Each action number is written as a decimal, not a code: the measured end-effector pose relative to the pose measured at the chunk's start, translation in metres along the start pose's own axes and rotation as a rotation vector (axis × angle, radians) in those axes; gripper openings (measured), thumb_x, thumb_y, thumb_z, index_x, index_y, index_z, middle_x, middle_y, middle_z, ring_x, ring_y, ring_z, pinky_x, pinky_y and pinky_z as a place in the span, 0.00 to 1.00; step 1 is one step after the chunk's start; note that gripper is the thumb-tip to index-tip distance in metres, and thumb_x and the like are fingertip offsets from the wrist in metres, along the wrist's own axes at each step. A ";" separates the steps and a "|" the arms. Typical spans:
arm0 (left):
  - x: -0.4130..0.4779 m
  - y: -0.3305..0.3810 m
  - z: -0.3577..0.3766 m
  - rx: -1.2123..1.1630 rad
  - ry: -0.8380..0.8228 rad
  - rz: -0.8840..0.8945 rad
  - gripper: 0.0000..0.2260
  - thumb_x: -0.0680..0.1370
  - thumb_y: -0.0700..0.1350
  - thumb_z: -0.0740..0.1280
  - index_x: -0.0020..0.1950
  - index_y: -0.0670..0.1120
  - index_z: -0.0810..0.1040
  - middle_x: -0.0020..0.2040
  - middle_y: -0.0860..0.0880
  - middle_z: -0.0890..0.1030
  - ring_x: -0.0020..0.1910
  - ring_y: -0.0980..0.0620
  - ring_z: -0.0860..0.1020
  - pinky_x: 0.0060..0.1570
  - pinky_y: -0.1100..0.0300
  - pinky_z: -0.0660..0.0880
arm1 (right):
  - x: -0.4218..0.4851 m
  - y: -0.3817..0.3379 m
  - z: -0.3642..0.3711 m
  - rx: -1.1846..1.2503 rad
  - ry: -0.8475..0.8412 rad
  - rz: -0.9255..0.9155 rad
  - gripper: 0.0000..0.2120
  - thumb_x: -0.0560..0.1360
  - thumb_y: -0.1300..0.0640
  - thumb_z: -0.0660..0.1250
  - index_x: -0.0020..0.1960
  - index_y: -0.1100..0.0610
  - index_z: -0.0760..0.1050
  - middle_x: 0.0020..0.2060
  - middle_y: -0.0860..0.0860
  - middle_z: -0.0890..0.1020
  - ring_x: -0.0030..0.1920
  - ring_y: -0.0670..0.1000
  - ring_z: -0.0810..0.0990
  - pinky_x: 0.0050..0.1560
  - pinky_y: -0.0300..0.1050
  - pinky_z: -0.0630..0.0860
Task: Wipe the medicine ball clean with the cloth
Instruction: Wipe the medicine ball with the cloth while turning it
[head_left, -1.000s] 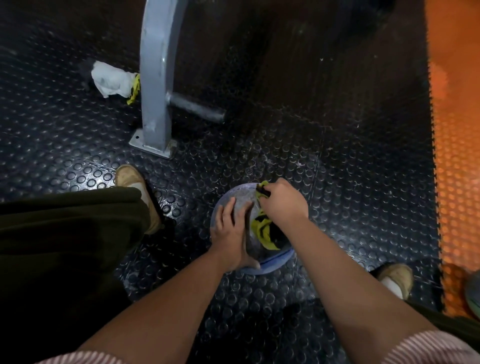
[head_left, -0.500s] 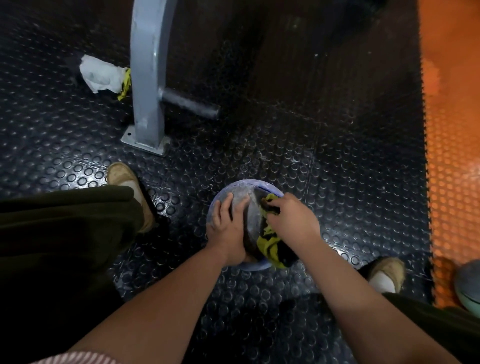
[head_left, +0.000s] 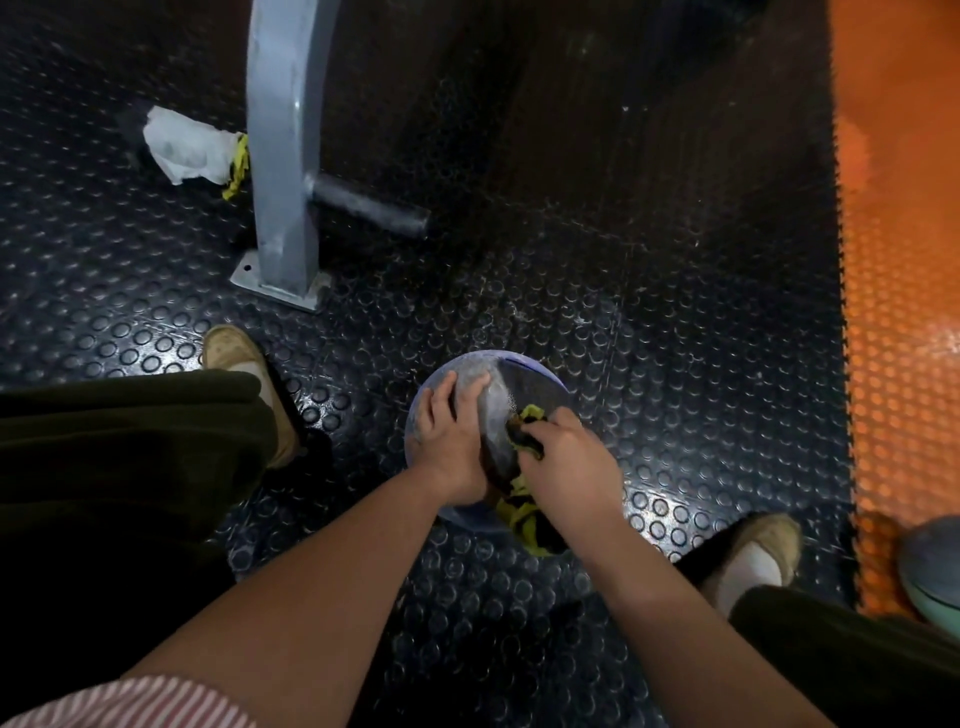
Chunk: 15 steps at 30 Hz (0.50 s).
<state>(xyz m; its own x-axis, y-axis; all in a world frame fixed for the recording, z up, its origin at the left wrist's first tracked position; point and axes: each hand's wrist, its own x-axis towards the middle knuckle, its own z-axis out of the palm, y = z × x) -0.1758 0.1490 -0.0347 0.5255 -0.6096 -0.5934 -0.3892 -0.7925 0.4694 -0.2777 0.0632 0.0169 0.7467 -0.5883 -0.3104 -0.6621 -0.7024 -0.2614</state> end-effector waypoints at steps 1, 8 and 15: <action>-0.003 0.000 0.002 0.025 -0.003 0.000 0.52 0.71 0.47 0.75 0.75 0.60 0.35 0.76 0.50 0.32 0.76 0.41 0.35 0.73 0.39 0.52 | 0.006 0.000 -0.001 -0.012 0.004 0.001 0.14 0.78 0.53 0.59 0.62 0.51 0.76 0.56 0.51 0.72 0.55 0.55 0.74 0.43 0.45 0.70; -0.016 -0.005 0.011 0.034 0.023 0.040 0.61 0.61 0.58 0.81 0.77 0.54 0.36 0.76 0.48 0.34 0.76 0.41 0.35 0.74 0.39 0.51 | 0.064 -0.016 -0.015 -0.043 -0.048 0.027 0.13 0.79 0.55 0.60 0.59 0.58 0.76 0.55 0.55 0.72 0.53 0.59 0.75 0.41 0.47 0.67; 0.004 -0.005 -0.004 0.005 -0.013 0.003 0.52 0.69 0.43 0.75 0.73 0.64 0.37 0.74 0.55 0.34 0.76 0.44 0.37 0.74 0.42 0.53 | 0.005 -0.002 0.004 -0.047 -0.001 -0.014 0.14 0.79 0.53 0.58 0.61 0.54 0.76 0.58 0.52 0.71 0.55 0.57 0.74 0.46 0.48 0.72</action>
<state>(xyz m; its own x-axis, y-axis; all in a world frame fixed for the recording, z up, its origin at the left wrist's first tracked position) -0.1687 0.1507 -0.0372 0.5144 -0.6118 -0.6009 -0.3941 -0.7910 0.4681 -0.2733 0.0631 0.0121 0.7559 -0.5778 -0.3080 -0.6477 -0.7285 -0.2229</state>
